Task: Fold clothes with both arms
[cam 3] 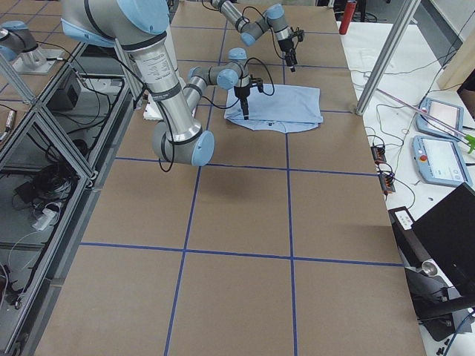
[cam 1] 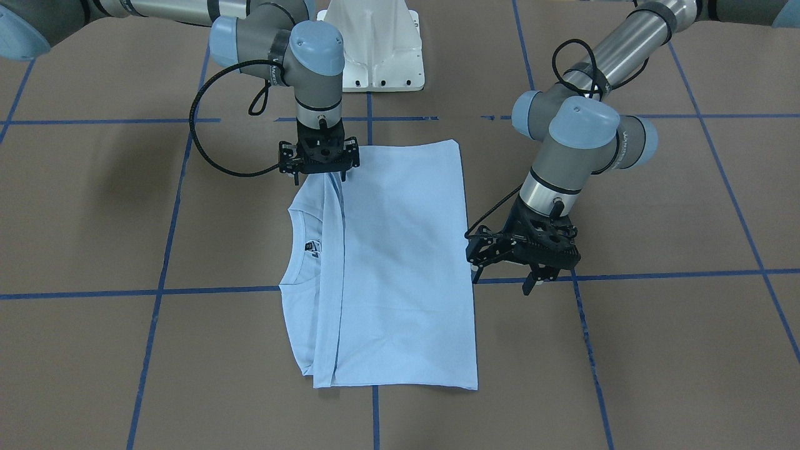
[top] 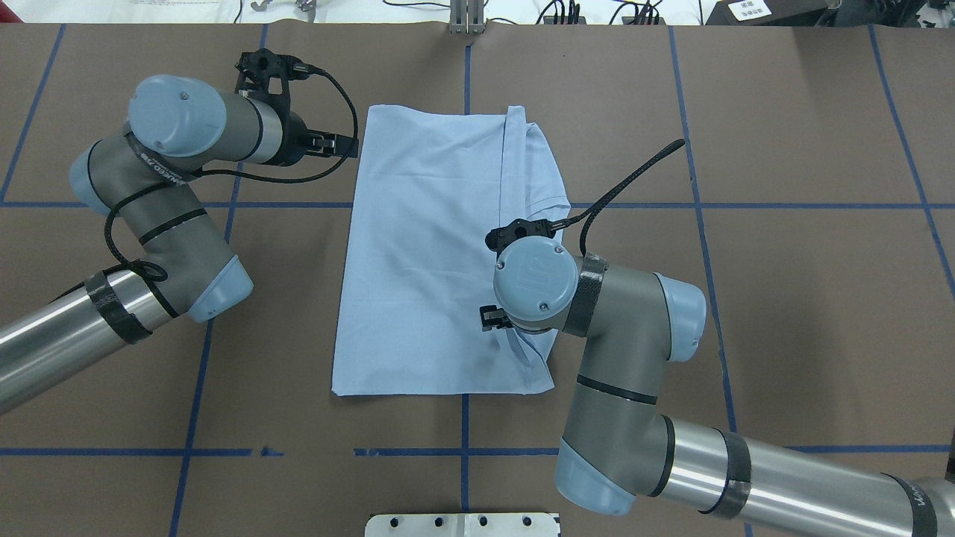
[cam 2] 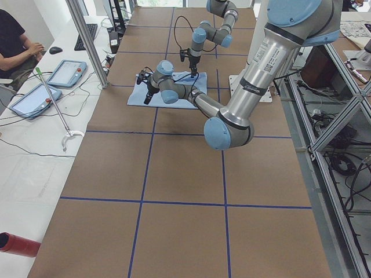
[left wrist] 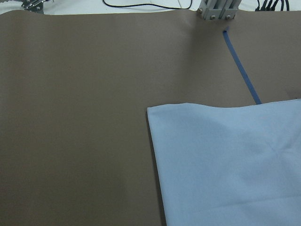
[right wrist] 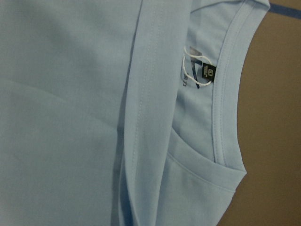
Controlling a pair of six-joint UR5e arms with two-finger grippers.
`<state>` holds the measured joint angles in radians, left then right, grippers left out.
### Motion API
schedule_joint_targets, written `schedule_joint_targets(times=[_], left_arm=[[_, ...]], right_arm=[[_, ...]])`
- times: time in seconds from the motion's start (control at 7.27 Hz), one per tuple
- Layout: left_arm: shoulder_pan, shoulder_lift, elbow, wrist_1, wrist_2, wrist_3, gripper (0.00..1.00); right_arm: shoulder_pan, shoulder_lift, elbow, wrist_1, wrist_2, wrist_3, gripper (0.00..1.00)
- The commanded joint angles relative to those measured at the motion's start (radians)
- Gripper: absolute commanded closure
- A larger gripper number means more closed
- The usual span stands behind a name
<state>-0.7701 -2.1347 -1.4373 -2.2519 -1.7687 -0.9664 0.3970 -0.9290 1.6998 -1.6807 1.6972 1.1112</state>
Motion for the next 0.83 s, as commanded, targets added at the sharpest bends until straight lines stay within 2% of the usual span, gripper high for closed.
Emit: schedule_joint_targets(times=[0.0, 0.69], left_arm=[[0.000, 0.001, 0.000, -0.002, 0.000, 0.000, 0.00], [0.000, -0.002, 0.002, -0.005, 0.000, -0.003, 0.00]], right_arm=[[0.005, -0.001, -0.021, -0.007, 0.076, 0.002, 0.00], [0.023, 0.002, -0.048, -0.005, 0.081, 0.002, 0.00]])
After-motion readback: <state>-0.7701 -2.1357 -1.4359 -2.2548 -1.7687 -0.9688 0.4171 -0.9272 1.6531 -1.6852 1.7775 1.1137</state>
